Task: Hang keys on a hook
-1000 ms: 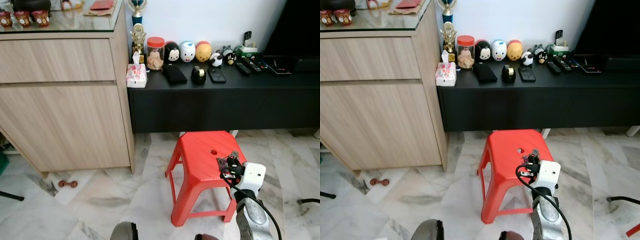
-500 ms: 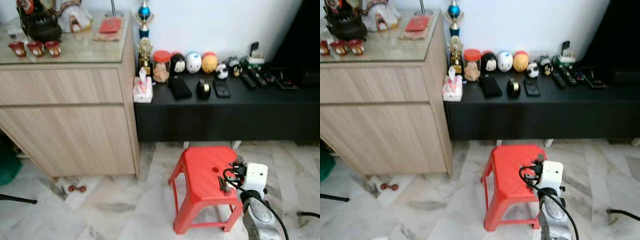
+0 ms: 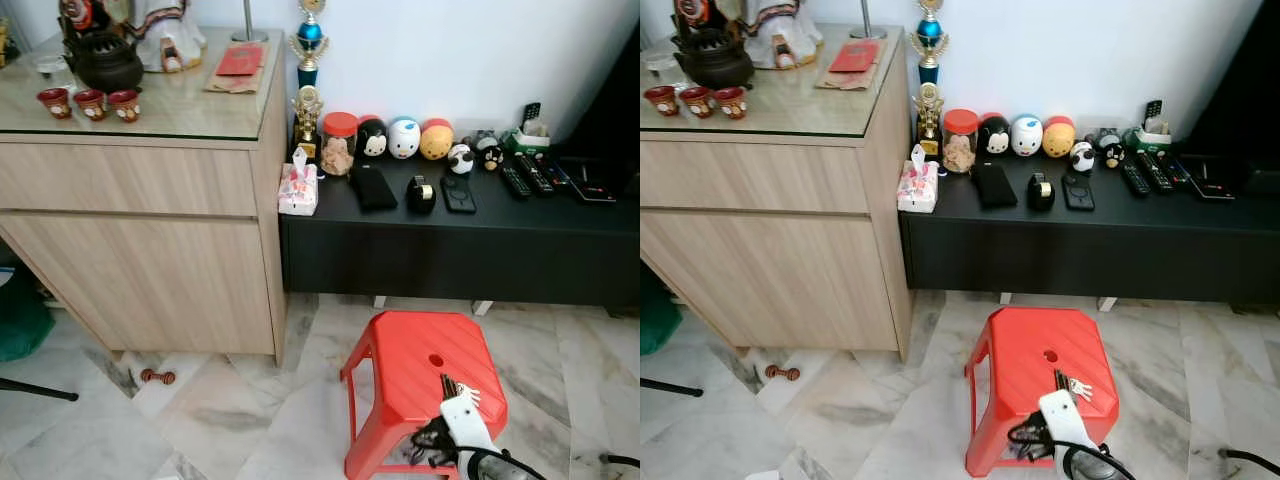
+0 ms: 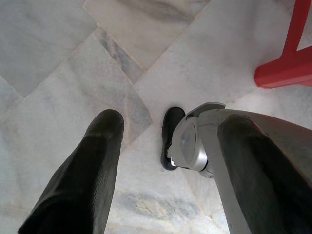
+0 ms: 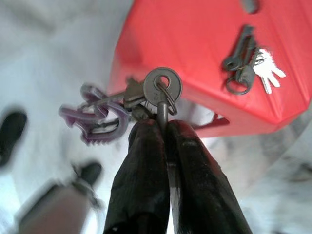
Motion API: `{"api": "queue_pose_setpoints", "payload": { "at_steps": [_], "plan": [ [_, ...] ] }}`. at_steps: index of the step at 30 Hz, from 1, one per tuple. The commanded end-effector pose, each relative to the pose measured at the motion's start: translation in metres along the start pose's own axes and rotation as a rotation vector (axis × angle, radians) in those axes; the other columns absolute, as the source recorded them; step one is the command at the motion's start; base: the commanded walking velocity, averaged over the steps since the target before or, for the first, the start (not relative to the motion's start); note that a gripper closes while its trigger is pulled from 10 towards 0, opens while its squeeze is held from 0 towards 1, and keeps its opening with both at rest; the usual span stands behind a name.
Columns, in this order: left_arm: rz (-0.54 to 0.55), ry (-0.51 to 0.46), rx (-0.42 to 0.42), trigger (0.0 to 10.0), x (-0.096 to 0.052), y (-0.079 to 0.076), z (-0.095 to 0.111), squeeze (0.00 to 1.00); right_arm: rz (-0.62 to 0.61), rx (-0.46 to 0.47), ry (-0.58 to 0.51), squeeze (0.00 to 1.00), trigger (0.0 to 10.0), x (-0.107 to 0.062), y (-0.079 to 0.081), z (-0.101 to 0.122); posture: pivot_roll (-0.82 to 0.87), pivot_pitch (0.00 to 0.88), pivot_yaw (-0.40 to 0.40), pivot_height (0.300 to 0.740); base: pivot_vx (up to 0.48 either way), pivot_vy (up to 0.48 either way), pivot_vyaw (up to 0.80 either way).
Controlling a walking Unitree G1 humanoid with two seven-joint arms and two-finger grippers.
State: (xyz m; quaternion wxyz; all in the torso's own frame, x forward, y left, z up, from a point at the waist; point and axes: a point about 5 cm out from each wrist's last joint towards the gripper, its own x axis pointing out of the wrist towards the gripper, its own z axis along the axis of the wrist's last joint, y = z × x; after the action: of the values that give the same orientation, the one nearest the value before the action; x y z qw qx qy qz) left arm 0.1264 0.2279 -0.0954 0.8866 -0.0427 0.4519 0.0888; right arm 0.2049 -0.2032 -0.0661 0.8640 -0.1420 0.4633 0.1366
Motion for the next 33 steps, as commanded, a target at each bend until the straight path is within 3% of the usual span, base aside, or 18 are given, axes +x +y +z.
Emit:
{"api": "queue_pose_setpoints", "payload": {
  "at_steps": [1,5,10,14,15,19,22,24,26,27,28,29,30,31,32,33],
  "plan": [
    [-0.003,0.026,-0.016,10.0,-0.001,-0.001,-0.006,0.0,0.051,-0.189,0.097,0.0,10.0,-0.001,0.0,-0.011,0.12,0.0,-0.069,0.74,0.0,0.0,0.0],
    [-0.005,0.027,-0.018,10.0,-0.001,-0.001,-0.006,0.0,0.133,-0.437,0.278,0.0,10.0,-0.006,-0.001,-0.033,0.12,0.0,-0.069,0.74,0.0,0.0,0.0],
    [-0.01,0.029,-0.02,10.0,-0.001,-0.001,-0.006,0.0,0.177,-0.523,0.331,0.0,10.0,-0.008,-0.003,-0.036,0.12,0.0,-0.068,0.74,0.0,0.0,0.0],
    [-0.011,0.03,-0.02,10.0,-0.001,-0.002,-0.007,0.0,0.095,-0.439,0.259,0.0,10.0,-0.005,-0.008,-0.023,0.12,0.0,-0.069,0.74,0.0,0.0,0.0],
    [-0.01,0.029,-0.021,10.0,-0.001,-0.002,-0.007,0.0,0.019,-0.362,0.189,0.0,10.0,-0.003,-0.012,-0.012,0.12,0.0,-0.07,0.74,0.0,0.0,0.0],
    [-0.009,0.029,-0.02,10.0,-0.001,-0.002,-0.006,0.0,-0.087,-0.188,0.093,0.0,10.0,-0.002,-0.021,0.004,0.12,0.0,-0.07,0.74,0.0,0.0,0.0],
    [-0.011,0.029,-0.021,10.0,-0.001,-0.002,-0.006,0.0,-0.088,0.097,0.019,0.0,10.0,-0.001,-0.02,0.014,0.12,0.0,-0.07,0.74,0.0,0.0,0.0],
    [-0.011,0.029,-0.02,10.0,-0.001,-0.002,-0.006,0.0,-0.085,0.102,0.015,0.0,10.0,-0.001,-0.02,0.014,0.13,0.0,-0.07,0.74,0.0,0.0,0.0],
    [-0.012,0.029,-0.021,10.0,-0.001,-0.002,-0.006,0.0,-0.024,0.017,0.019,0.0,10.0,0.0,-0.013,0.014,0.12,0.0,-0.069,0.74,0.0,0.0,0.0],
    [-0.013,0.029,-0.021,10.0,-0.001,-0.002,-0.006,0.0,0.006,-0.123,0.038,0.0,10.0,0.0,-0.009,0.012,0.12,0.0,-0.069,0.74,0.0,0.0,0.0],
    [-0.013,0.029,-0.02,10.0,-0.001,-0.002,-0.006,0.0,-0.027,-0.377,0.083,0.0,10.0,0.0,-0.012,0.007,0.12,0.0,-0.069,0.74,0.0,0.0,0.0],
    [-0.012,0.029,-0.02,10.0,-0.001,-0.002,-0.006,0.0,-0.052,-0.442,0.093,0.0,10.0,-0.001,-0.014,0.006,0.12,0.0,-0.069,0.74,0.0,0.0,0.0],
    [-0.012,0.028,-0.02,10.0,-0.001,-0.002,-0.006,0.0,-0.097,-0.433,0.079,0.0,10.0,-0.002,-0.019,0.008,0.13,0.0,-0.07,0.74,0.0,0.0,0.0],
    [-0.01,0.028,-0.019,10.0,-0.001,-0.002,-0.006,0.0,-0.153,-0.216,0.008,0.0,10.0,-0.002,-0.024,0.017,0.13,0.0,-0.068,0.74,0.0,0.0,0.0],
    [-0.009,0.027,-0.019,10.0,-0.001,-0.002,-0.006,0.0,-0.196,0.118,-0.086,0.0,10.0,-0.002,-0.029,0.028,0.13,0.0,-0.068,0.74,0.0,0.0,0.0],
    [-0.009,0.027,-0.019,10.0,-0.001,-0.002,-0.006,0.0,-0.196,0.118,-0.086,0.0,10.0,-0.002,-0.029,0.028,0.13,0.0,-0.068,0.74,0.0,0.0,0.0]
  ]
}}
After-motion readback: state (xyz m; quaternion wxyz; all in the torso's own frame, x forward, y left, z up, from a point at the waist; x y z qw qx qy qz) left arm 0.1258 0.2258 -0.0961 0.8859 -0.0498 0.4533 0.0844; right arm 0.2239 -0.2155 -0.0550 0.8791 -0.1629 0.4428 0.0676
